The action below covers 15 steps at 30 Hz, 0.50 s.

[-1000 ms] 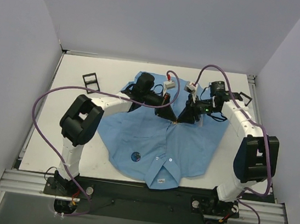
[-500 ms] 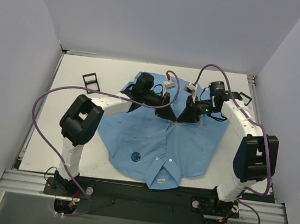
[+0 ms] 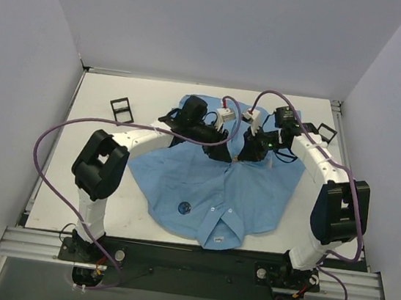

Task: Remove the brooch from the garment
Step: Remove the brooch from the clothes.

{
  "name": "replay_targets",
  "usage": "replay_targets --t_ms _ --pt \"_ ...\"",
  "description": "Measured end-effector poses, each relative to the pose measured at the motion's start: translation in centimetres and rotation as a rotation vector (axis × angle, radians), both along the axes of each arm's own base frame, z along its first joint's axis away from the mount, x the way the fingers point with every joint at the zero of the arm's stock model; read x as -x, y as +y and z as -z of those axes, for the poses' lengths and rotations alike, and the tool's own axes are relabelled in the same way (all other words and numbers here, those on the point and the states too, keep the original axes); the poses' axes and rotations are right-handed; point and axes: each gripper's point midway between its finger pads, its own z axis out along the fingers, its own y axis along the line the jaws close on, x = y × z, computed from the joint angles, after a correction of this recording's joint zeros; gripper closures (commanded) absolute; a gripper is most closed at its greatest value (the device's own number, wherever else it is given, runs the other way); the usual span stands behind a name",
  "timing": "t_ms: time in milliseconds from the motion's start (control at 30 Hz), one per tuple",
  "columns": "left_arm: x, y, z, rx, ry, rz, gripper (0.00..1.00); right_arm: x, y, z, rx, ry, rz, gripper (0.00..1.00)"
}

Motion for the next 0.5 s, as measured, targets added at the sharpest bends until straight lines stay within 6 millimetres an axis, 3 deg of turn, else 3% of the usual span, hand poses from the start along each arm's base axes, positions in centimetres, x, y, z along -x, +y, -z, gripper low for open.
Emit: replay_targets --t_ms 300,367,400,433,467,500 --pt "2.4 -0.7 3.8 -0.156 -0.048 -0.006 0.46 -1.5 0.2 -0.3 0.009 -0.013 0.09 1.0" --pt "2.6 -0.6 4.2 -0.176 -0.052 -0.012 0.52 -1.6 0.2 -0.3 0.007 -0.012 0.096 1.0" --pt "2.5 -0.6 4.3 -0.181 -0.057 -0.016 0.57 -1.6 0.2 -0.4 0.007 -0.012 0.098 1.0" --pt "2.3 -0.6 4.3 -0.185 -0.062 -0.023 0.82 -1.6 0.2 -0.4 0.006 -0.01 0.101 1.0" --pt "2.2 -0.5 4.5 -0.191 -0.067 -0.028 0.96 -1.6 0.2 -0.5 0.004 -0.01 0.103 1.0" --pt "2.1 -0.5 4.6 -0.195 -0.063 -0.035 1.0 -1.6 0.2 -0.5 0.004 -0.01 0.104 1.0"
